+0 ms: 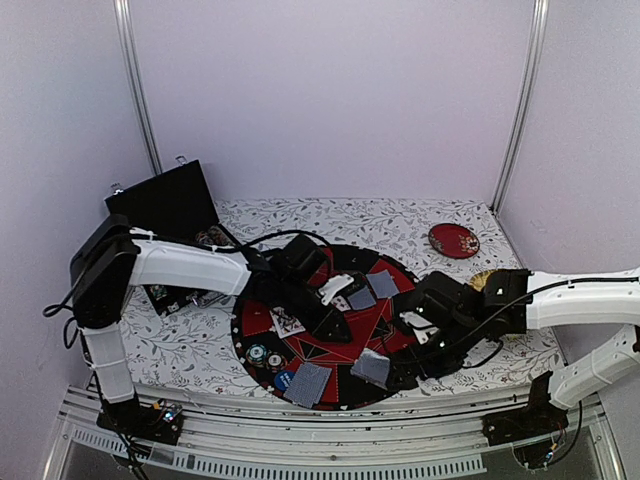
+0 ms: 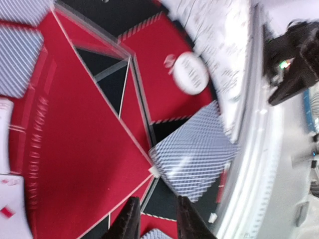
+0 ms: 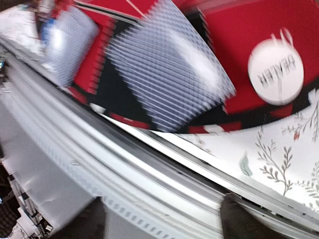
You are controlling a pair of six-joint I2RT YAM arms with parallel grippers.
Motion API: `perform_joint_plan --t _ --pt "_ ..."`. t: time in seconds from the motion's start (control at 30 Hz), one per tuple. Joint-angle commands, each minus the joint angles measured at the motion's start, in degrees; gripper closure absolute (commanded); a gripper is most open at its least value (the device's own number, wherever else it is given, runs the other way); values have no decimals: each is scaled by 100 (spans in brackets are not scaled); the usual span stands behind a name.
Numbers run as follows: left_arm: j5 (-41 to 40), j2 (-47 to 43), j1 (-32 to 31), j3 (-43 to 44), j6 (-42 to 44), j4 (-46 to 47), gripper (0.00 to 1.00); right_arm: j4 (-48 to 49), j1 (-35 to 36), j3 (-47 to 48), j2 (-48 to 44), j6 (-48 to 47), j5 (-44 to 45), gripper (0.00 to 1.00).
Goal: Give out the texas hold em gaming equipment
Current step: Pick up the face-down deck piles from position 1.
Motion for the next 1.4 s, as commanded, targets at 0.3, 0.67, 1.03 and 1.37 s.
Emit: perform_joint_plan --t 0.3,0.67,1.03,1.37 --pt "-42 -1962 928 -1391 -628 376 59 -512 -290 2028 2150 -4138 1290 1" --pt "-220 -2578 1161 -2066 -742 544 52 -469 -389 2087 2697 -5023 550 1" --pt "-68 -2610 1250 -2063 -626 497 52 -308 -377 2096 3199 -4776 636 1" --pt "-54 -2634 1346 -2139 -548 471 52 -519 15 2096 3582 -4130 1453 19"
